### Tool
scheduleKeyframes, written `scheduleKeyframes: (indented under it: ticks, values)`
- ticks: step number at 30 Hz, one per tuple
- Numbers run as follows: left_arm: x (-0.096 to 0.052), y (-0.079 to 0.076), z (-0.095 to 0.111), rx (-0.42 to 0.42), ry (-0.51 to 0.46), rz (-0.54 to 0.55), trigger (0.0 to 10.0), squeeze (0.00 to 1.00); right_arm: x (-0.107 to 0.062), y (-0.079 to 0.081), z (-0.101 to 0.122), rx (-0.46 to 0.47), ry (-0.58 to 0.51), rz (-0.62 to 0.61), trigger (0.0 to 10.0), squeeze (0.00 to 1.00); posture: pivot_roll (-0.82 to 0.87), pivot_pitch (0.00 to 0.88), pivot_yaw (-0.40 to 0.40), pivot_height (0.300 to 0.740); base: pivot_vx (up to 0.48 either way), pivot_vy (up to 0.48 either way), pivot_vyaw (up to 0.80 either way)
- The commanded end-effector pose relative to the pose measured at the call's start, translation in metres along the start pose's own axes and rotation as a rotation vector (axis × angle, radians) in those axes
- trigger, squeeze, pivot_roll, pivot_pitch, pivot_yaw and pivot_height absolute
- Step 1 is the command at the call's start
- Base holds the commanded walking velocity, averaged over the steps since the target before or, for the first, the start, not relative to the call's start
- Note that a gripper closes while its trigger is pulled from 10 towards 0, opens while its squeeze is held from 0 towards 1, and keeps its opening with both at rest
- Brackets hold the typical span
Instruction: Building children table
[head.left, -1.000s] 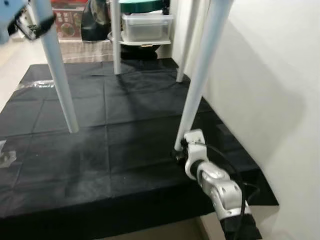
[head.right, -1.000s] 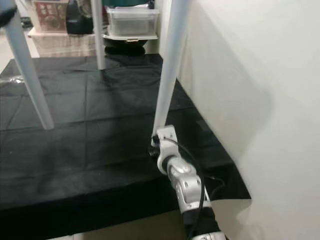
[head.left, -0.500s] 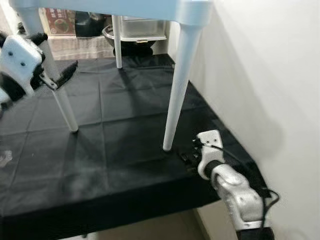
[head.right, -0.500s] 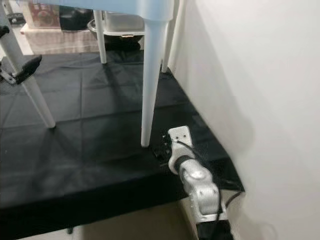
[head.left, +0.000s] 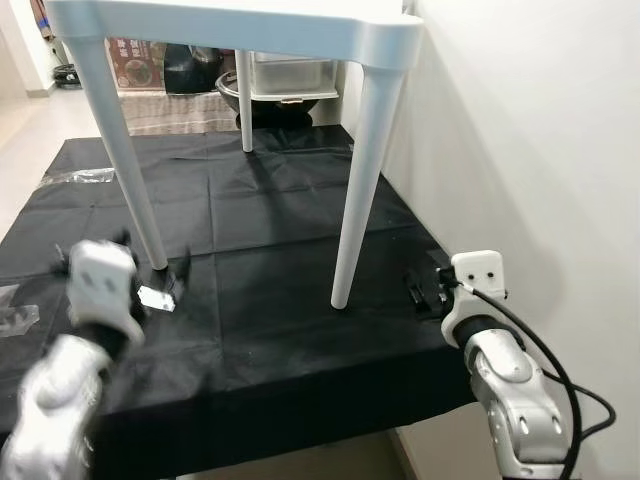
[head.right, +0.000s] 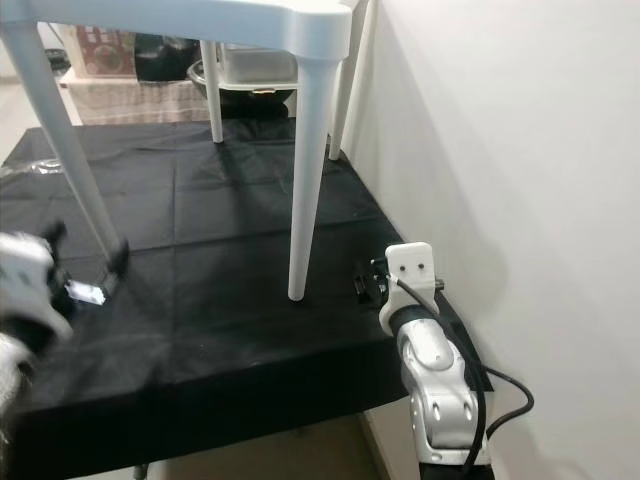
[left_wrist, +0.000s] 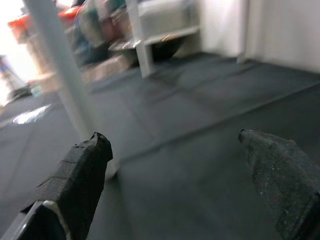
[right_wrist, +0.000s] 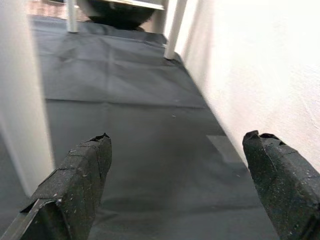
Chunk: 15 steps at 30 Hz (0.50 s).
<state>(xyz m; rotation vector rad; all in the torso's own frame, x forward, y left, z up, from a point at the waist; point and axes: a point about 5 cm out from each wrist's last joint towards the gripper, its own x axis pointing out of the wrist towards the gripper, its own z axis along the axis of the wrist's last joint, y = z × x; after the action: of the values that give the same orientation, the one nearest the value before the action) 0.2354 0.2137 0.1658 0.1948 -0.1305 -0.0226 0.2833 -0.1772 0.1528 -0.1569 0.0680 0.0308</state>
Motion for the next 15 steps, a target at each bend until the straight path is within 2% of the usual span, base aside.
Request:
scheduleKeyframes:
  ticks: [1,7,10,15]
  values:
    - [-0.006,-0.009,-0.009,-0.003,0.064,0.032,10.0,0.00,-0.004,0.004,-0.002,-0.004,-0.009,0.029,10.0,0.00,0.01,0.000,-0.093,0.740,0.000,0.000,0.00]
    - [-0.019,-0.022,-0.020,-0.030,0.166,0.076,10.0,0.00,-0.005,0.004,-0.001,-0.010,-0.024,0.032,10.0,0.00,0.00,0.000,-0.089,0.740,0.000,0.000,0.00]
    - [-0.028,-0.032,-0.025,-0.020,0.194,0.058,10.0,0.00,-0.005,0.006,-0.004,-0.042,-0.013,0.046,10.0,0.00,0.00,0.000,-0.088,0.740,-0.323,0.000,0.15]
    - [-0.030,-0.032,-0.025,-0.029,0.201,0.067,10.0,0.00,-0.006,0.008,-0.006,-0.061,-0.005,0.056,10.0,0.00,0.00,0.000,-0.088,0.740,-0.340,0.000,0.53]
